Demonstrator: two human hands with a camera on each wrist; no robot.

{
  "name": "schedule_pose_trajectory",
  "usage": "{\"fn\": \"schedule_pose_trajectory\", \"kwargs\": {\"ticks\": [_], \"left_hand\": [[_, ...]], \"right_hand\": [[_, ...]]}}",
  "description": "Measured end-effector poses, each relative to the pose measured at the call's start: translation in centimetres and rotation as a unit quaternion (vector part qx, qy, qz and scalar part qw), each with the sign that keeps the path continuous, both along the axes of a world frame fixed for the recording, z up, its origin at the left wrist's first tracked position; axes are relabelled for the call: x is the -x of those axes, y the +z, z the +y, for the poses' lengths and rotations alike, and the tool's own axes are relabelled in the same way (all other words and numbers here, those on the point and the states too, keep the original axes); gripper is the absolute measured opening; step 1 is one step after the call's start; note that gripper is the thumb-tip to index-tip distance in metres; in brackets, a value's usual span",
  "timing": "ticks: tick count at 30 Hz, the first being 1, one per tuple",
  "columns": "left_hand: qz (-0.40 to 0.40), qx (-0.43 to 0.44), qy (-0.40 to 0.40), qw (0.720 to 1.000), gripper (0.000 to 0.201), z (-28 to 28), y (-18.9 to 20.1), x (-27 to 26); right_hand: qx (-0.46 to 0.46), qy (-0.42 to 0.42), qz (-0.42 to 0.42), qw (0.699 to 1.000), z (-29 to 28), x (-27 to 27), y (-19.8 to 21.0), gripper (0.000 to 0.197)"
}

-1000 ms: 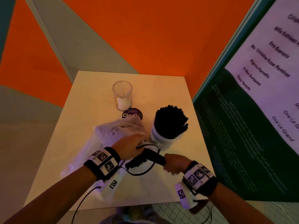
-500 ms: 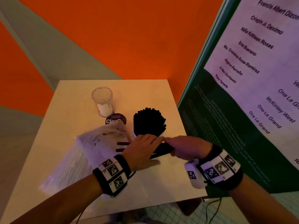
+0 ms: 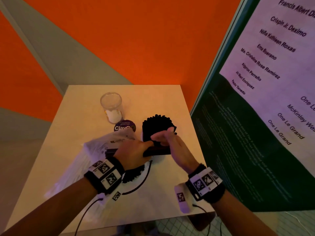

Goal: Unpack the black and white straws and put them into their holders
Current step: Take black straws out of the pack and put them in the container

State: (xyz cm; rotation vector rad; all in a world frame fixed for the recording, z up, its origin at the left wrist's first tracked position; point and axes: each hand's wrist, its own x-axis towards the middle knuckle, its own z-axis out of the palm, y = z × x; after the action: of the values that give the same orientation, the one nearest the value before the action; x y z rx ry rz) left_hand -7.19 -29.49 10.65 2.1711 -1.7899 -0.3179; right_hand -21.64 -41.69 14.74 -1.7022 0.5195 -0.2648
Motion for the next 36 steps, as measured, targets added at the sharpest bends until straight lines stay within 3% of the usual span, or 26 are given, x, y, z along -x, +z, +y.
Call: {"fn": "schedule_pose_trajectory", "kwargs": {"ticks": [2,5,7,11,13,16,20,24,27,28,30,33,36], "left_hand": [[0.030,0.001,0.020,0.999,0.021,-0.2,0.2,0.2],[0.132,0.027,0.052,0.990,0.015,-0.5,0.6,0.2],[0.190,0.054,0.061,0.979,0.018,-1.2,1.1,0.6],[0.319,0.094,0.072,0.940,0.044,-3.4,2.6,1.3],[0.344,0.107,0.067,0.931,0.058,-4.6,3.0,1.3],[0.324,0.143,0.082,0.932,0.078,-5.3,2.6,0.3],[0.206,0.159,0.111,0.959,0.101,-4.0,0.5,-2.1],[0.183,0.121,0.127,0.967,0.117,-3.1,-1.6,-3.5],[0.198,0.083,0.142,0.966,0.132,-2.9,-3.0,-4.0],[0.200,0.069,0.146,0.966,0.136,-3.0,-3.5,-4.2],[0.207,0.040,0.153,0.966,0.141,-3.1,-4.2,-4.4],[0.232,0.000,0.150,0.961,0.148,-3.6,-4.7,-4.6],[0.229,-0.031,0.130,0.964,0.154,-4.5,-4.5,-4.9]], "right_hand": [[-0.028,-0.029,-0.059,0.997,0.1,-0.2,0.2,0.061],[-0.075,-0.057,-0.156,0.983,-0.1,-0.1,0.6,0.028],[-0.086,-0.042,-0.192,0.977,0.6,-0.5,0.9,0.027],[-0.037,-0.069,-0.223,0.972,0.2,-1.7,3.5,0.021],[0.000,-0.088,-0.213,0.973,-1.3,-2.1,5.3,0.022],[0.043,-0.121,-0.235,0.963,-4.0,-2.0,6.9,0.025],[0.128,-0.153,-0.234,0.951,-6.5,-1.9,5.8,0.025],[0.163,-0.139,-0.154,0.965,-6.1,-2.4,2.0,0.024],[0.277,-0.070,-0.070,0.956,-6.0,-2.6,-0.6,0.013],[0.284,-0.028,-0.029,0.958,-6.1,-2.5,-1.3,0.016],[0.243,0.038,0.024,0.969,-6.5,-1.8,-2.5,0.046],[0.126,0.030,0.025,0.991,-7.1,-0.2,-4.1,0.101],[0.044,0.014,0.070,0.997,-7.6,1.1,-6.2,0.136]]}}
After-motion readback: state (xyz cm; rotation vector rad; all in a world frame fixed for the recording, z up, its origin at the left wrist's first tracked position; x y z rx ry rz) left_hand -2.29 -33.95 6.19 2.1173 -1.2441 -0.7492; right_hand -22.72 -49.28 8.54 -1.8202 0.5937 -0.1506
